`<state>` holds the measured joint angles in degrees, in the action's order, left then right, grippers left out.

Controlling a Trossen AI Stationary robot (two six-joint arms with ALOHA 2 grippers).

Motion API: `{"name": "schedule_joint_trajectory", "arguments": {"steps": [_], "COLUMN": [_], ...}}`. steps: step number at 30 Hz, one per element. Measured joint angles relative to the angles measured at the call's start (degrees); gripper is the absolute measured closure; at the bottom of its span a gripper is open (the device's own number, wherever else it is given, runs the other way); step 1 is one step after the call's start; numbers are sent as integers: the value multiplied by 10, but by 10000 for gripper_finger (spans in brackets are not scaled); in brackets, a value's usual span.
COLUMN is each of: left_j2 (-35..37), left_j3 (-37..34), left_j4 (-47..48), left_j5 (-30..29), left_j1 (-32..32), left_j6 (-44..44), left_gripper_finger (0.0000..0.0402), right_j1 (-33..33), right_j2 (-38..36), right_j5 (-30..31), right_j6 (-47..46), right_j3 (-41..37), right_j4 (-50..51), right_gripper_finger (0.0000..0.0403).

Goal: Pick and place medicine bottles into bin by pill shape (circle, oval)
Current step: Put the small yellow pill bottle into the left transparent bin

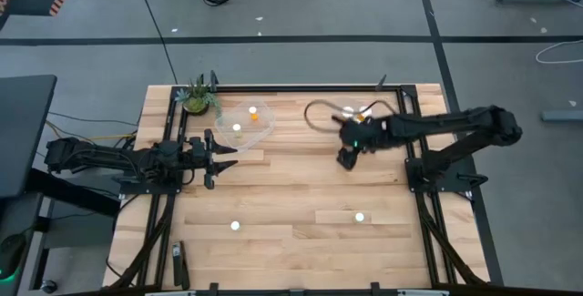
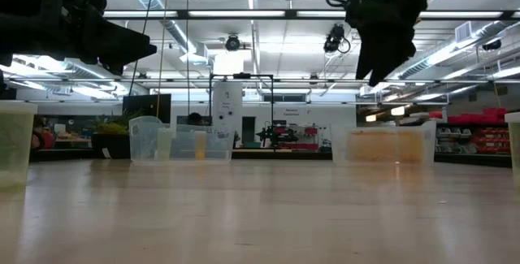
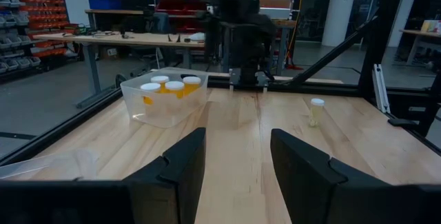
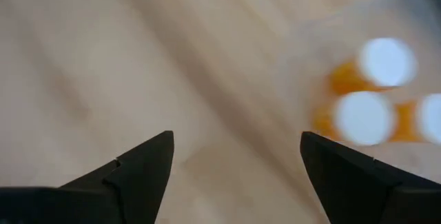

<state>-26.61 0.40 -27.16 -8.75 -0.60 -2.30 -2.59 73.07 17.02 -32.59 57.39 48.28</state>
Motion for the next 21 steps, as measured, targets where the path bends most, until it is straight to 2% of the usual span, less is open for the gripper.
{"name": "schedule_joint_trajectory", "arguments": {"steps": [9,15,21], "left_j2": [0,0,0], "left_j3": [0,0,0], "left_j4": [0,0,0], "left_j5": [0,0,0], "left_j1": [0,0,0], "left_j6": [0,0,0], "left_gripper_finger": [230,230,230], "right_j1": [174,244,296], "right_j2": [62,94,92], "right_j5": [18,-3,-16], "right_j6": [-115,-191,-257], "right_j3": [0,0,0], "right_j4": [0,0,1], "right_gripper_finger": [79,79,79]}}
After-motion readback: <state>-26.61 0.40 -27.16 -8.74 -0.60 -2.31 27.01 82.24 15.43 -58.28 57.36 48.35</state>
